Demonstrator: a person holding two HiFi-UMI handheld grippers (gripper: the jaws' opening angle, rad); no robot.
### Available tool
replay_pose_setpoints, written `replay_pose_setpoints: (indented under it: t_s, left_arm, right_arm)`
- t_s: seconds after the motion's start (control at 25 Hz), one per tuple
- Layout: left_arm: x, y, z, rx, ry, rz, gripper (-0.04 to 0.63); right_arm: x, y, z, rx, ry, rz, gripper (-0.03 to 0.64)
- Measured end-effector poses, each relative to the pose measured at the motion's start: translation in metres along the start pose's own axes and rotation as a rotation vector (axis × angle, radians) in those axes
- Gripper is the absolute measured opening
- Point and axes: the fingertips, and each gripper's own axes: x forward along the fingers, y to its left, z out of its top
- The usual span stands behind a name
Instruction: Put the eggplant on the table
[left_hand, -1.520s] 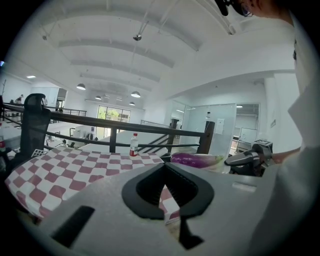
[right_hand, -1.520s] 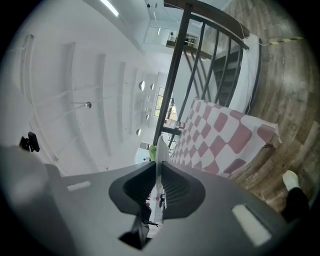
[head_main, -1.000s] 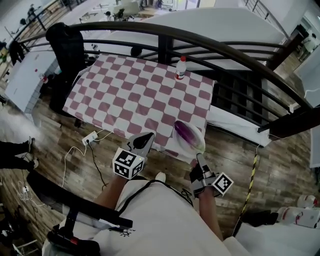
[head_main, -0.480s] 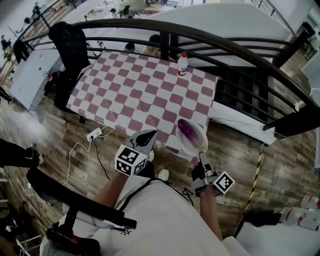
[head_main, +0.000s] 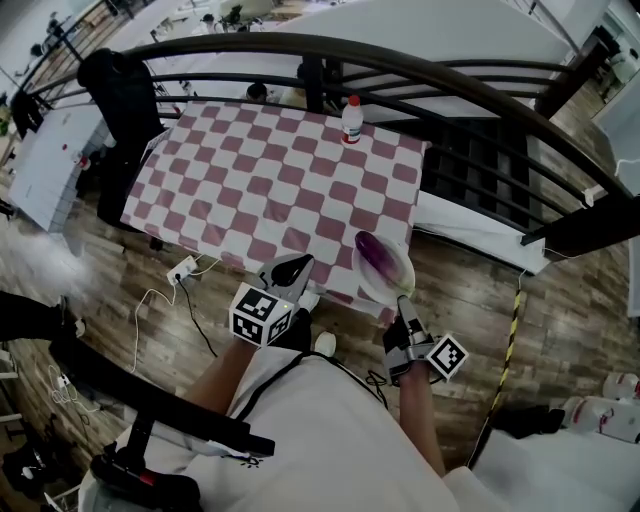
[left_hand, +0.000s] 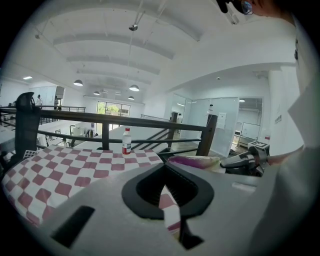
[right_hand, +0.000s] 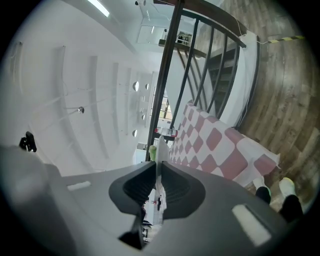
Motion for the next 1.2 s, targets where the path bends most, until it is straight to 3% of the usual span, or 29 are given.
replay_pose_setpoints:
  t_s: [0.64, 0.88, 1.2]
  left_arm:
    - [0.056, 0.073, -0.004, -0.031, 0.048, -0.025, 0.006]
    - [0.086, 0.104, -0.01, -0.026, 0.084, -0.044, 0.006]
    - [0.11, 0.138, -0.019, -0.036, 0.136, -0.056, 0.006]
  right_arm:
    - [0.075, -0.026, 0.017, -0.007, -0.014, -0.02, 0.043]
    - [0.115, -0.036, 0.023, -0.001, 0.02, 0.042, 0.043]
    - [0.166, -0.06, 0.02, 0.005, 0.081, 0.024, 0.044]
